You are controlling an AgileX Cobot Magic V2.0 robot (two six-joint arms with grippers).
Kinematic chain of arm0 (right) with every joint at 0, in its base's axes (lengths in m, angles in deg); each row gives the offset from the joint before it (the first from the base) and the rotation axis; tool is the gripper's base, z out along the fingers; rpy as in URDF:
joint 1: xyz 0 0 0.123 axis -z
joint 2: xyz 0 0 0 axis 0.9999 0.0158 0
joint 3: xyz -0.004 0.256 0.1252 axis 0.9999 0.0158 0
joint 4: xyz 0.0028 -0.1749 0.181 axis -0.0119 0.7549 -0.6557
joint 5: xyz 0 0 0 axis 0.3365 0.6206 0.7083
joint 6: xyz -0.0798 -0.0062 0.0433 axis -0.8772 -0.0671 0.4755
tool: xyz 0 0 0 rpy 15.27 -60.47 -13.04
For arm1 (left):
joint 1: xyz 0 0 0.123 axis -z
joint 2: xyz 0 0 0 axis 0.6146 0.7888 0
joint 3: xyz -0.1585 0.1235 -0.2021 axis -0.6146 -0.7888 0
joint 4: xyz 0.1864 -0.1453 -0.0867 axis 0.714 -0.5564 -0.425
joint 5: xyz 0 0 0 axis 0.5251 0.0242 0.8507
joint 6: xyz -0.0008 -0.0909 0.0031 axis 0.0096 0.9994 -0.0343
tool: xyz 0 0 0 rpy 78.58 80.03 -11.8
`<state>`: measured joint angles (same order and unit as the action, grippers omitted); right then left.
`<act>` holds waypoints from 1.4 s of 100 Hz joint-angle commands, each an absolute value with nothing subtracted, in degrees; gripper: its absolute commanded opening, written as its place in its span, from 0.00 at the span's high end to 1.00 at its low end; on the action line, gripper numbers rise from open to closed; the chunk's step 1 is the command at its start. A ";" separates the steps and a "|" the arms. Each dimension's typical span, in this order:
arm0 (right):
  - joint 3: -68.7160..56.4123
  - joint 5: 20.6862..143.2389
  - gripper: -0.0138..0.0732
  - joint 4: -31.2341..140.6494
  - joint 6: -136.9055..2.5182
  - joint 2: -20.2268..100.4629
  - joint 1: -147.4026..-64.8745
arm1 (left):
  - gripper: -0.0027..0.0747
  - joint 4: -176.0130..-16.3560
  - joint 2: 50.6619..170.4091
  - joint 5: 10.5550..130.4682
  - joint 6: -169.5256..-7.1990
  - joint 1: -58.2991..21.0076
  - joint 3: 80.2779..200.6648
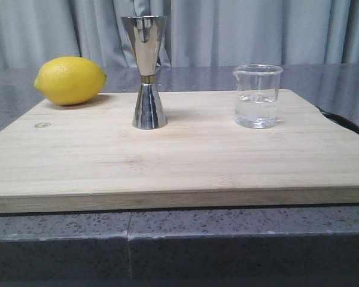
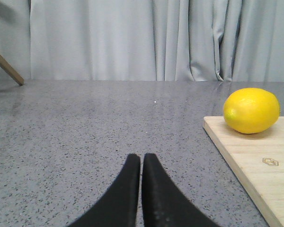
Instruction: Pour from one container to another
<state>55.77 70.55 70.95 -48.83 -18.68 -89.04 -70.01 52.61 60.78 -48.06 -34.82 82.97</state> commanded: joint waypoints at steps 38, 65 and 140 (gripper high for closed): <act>56.72 65.79 0.92 70.91 -49.16 -20.08 -88.90 | 0.99 -70.41 51.18 56.22 -47.88 -34.89 82.69; 56.72 65.79 0.92 70.91 -49.16 -20.08 -88.90 | 0.99 -70.41 51.18 56.11 -47.88 -34.89 82.69; 34.75 86.14 0.92 69.75 -49.16 -12.86 -88.90 | 0.99 -74.00 56.14 61.44 -47.88 -34.89 98.56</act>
